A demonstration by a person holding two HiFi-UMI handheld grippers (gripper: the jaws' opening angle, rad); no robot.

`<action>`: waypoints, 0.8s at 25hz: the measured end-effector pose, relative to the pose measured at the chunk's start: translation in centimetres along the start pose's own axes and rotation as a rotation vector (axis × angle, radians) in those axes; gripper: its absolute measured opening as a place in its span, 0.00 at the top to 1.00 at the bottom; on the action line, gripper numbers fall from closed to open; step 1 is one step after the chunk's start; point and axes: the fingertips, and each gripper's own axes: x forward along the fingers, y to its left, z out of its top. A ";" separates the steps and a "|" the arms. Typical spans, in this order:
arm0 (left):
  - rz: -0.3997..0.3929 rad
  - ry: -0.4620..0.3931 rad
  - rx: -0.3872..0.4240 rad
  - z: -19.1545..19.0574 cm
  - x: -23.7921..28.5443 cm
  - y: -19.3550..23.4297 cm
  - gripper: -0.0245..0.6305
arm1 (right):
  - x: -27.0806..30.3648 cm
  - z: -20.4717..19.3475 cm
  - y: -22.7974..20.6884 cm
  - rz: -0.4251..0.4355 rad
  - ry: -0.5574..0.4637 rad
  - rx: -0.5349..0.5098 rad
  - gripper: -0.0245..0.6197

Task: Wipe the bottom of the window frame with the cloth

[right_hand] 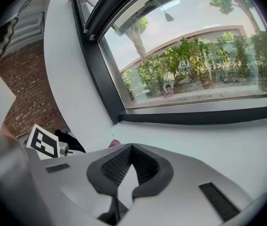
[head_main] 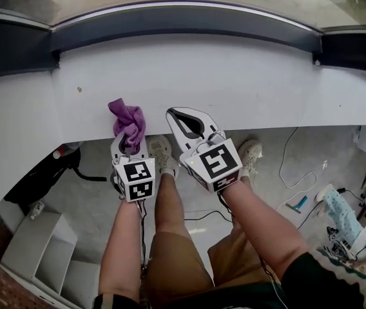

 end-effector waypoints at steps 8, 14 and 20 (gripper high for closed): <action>-0.105 -0.012 0.094 3.3 1.2 -10.0 0.80 | -6.7 -1.3 -6.0 -0.080 -0.018 0.041 0.94; -0.140 -0.016 0.165 5.2 2.0 -15.5 0.80 | -11.1 -2.3 -10.8 -0.148 -0.044 0.081 0.94; -0.179 -0.007 0.169 6.9 2.6 -20.8 0.80 | -15.6 -4.0 -15.2 -0.211 -0.057 0.121 0.94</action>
